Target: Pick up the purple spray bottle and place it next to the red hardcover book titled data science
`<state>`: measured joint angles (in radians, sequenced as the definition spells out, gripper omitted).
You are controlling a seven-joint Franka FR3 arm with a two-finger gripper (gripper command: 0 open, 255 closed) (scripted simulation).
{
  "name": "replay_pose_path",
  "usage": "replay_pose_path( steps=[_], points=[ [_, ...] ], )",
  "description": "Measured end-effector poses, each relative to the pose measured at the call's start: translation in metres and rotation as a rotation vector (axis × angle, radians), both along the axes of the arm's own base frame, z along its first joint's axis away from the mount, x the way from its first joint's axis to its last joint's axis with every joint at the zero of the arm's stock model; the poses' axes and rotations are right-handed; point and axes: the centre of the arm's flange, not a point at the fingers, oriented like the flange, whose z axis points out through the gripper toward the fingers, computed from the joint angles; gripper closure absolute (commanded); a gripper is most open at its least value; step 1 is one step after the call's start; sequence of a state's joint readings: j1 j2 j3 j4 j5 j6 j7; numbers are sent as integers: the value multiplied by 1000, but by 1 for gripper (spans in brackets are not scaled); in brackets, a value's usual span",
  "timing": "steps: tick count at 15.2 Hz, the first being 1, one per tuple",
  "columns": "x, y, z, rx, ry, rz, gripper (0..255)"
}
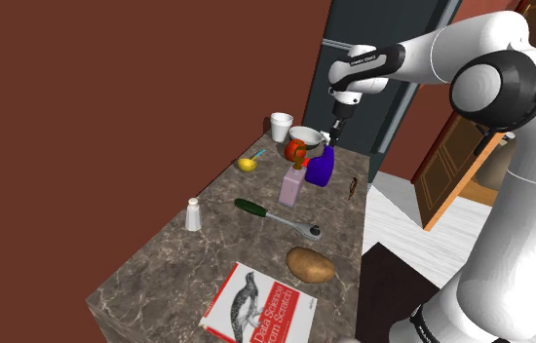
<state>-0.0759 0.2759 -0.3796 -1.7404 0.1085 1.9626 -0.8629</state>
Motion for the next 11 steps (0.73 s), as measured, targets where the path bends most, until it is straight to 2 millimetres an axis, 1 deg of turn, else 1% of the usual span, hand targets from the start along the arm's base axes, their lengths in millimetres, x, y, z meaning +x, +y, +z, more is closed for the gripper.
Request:
replay_pose_path(
  steps=[11],
  points=[
    [1, 0, 55, 0, 0, 0, 255]
  ],
)
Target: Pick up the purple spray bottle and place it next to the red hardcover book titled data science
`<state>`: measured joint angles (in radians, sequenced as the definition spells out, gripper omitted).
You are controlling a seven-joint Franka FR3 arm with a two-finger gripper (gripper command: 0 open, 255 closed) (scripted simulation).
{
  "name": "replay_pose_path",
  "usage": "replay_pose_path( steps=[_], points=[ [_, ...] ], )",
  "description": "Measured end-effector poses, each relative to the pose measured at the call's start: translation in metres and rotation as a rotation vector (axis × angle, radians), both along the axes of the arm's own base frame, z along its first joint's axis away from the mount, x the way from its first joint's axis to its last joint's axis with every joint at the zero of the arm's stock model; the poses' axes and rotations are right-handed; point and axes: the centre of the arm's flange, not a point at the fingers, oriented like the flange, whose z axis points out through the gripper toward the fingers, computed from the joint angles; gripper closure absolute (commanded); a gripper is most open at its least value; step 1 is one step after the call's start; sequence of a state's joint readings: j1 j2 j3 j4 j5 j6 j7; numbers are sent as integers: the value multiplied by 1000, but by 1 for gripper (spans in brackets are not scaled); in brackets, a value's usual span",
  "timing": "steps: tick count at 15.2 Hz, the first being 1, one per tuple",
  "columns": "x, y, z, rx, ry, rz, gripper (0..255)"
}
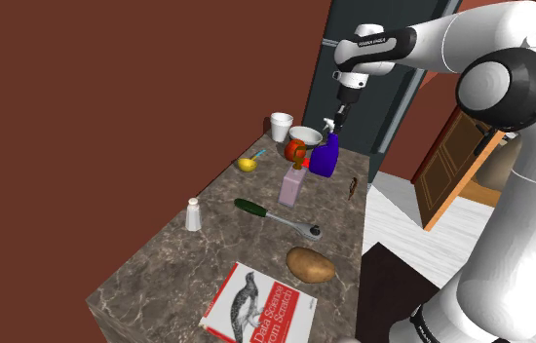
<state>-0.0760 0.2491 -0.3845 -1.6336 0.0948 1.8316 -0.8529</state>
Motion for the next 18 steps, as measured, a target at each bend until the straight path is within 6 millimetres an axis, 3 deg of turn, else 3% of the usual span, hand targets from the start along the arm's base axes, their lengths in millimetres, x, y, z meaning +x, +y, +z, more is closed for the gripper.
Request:
replay_pose_path(
  steps=[6, 18],
  points=[
    [0, 6, 31, 0, 0, 0, 255],
    [-26, 141, 94, -1, -3, 0, 255]
  ],
)
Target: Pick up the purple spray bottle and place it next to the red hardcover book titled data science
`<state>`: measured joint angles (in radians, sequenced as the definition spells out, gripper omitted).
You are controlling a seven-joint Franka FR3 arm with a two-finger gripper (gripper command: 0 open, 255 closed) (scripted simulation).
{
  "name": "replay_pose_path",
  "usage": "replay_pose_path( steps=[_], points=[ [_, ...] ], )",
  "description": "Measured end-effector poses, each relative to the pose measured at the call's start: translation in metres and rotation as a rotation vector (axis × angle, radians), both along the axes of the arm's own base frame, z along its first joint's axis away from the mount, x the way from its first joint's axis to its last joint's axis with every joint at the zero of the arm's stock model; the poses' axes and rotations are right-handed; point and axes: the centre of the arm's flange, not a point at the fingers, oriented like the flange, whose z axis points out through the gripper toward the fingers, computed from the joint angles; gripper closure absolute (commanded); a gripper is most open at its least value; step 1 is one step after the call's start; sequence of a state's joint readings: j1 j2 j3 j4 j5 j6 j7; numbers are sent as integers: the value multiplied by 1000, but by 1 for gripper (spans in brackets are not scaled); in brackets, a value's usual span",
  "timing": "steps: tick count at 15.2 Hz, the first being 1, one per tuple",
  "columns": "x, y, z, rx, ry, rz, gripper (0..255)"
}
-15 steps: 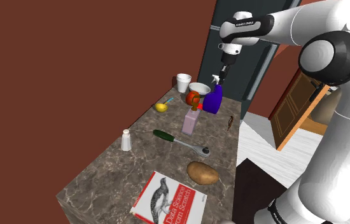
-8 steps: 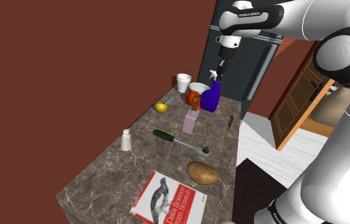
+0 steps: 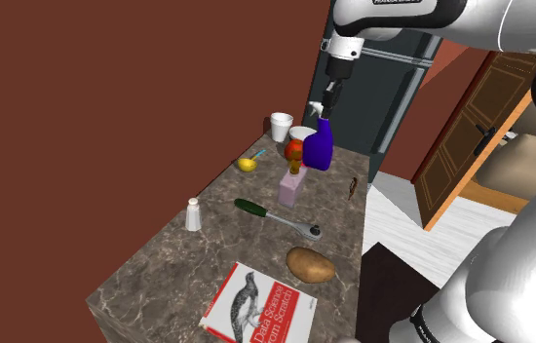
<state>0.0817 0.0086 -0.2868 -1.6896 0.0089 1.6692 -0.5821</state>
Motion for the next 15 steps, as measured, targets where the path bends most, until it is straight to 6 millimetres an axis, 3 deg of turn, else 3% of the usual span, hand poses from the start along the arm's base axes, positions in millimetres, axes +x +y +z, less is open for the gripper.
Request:
replay_pose_path(
  steps=[15],
  points=[
    [-30, 182, 73, 1, 3, 1, 255]
  ],
)
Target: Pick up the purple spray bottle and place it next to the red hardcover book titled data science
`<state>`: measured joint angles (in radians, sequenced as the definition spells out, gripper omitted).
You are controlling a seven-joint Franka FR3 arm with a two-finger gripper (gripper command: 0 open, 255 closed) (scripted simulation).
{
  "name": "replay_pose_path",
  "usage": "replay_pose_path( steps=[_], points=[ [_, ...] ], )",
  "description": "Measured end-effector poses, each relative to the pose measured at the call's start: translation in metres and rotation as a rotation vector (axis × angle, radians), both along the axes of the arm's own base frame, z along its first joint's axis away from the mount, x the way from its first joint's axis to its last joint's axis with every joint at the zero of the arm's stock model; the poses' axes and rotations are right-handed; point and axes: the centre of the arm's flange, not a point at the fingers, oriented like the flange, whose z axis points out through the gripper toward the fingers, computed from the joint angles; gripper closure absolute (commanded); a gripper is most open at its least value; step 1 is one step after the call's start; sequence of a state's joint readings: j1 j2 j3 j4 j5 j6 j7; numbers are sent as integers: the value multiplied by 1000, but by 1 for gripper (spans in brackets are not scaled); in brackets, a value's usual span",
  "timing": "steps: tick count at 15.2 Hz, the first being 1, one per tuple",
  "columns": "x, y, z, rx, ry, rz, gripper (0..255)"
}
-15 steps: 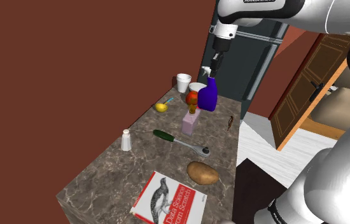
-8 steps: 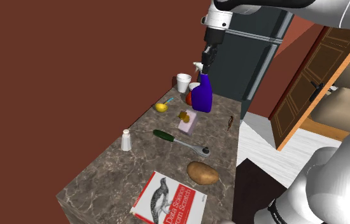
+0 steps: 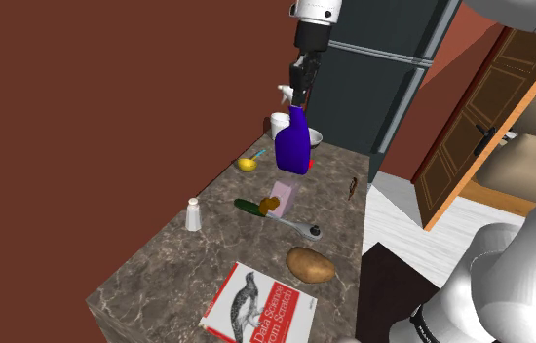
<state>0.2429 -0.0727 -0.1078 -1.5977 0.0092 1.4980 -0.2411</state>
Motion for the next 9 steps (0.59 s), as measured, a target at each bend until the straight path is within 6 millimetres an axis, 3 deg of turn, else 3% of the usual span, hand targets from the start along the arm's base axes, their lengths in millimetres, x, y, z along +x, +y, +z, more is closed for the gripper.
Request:
replay_pose_path(
  steps=[9],
  points=[
    [-21, 109, 45, 0, 0, 0, 255]
  ],
)
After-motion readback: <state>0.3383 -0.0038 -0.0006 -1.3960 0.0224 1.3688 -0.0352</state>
